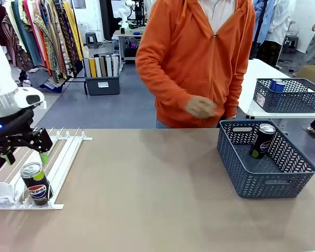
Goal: Retrieve and store the cans from the dispenser.
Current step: Pick up one can from the Automatic Can Dispenser and place it in the middle of the table.
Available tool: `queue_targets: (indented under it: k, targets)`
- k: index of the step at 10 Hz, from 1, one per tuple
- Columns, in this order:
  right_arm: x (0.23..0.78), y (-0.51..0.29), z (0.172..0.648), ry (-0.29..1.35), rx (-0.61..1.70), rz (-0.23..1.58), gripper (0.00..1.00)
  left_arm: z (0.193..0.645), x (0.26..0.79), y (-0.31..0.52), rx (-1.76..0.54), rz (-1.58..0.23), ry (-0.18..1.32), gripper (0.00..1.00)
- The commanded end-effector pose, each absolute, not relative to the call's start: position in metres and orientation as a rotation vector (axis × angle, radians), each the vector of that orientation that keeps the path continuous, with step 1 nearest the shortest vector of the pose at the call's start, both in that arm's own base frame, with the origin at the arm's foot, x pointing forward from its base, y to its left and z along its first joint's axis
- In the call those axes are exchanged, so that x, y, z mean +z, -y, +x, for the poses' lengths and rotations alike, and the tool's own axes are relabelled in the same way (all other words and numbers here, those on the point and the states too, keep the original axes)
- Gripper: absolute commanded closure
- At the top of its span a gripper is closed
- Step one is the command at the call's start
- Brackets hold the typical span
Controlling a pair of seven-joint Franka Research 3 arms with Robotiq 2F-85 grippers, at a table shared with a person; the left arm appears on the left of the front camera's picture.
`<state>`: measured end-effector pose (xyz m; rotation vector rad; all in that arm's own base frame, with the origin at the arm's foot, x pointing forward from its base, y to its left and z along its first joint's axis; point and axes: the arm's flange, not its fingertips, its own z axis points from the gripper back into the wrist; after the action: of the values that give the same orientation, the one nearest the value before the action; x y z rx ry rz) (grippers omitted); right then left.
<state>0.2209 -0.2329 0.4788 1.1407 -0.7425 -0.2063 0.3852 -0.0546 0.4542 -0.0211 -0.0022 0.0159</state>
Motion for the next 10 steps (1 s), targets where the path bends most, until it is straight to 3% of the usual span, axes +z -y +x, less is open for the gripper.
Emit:
queue_targets:
  k: [1,4,10]
  targets:
    - [0.481,0.233,0.224,0.776,-0.190,1.150,0.00,0.390,0.436,0.051,0.109,0.036,0.005,0.00]
    - [0.481,0.233,0.224,0.776,-0.190,1.150,0.00,0.388,0.415,0.050,0.079,-0.053,-0.039,0.00]
    - [0.481,0.233,0.224,0.776,-0.190,1.150,0.00,0.389,0.407,0.054,0.070,-0.063,-0.053,0.00]
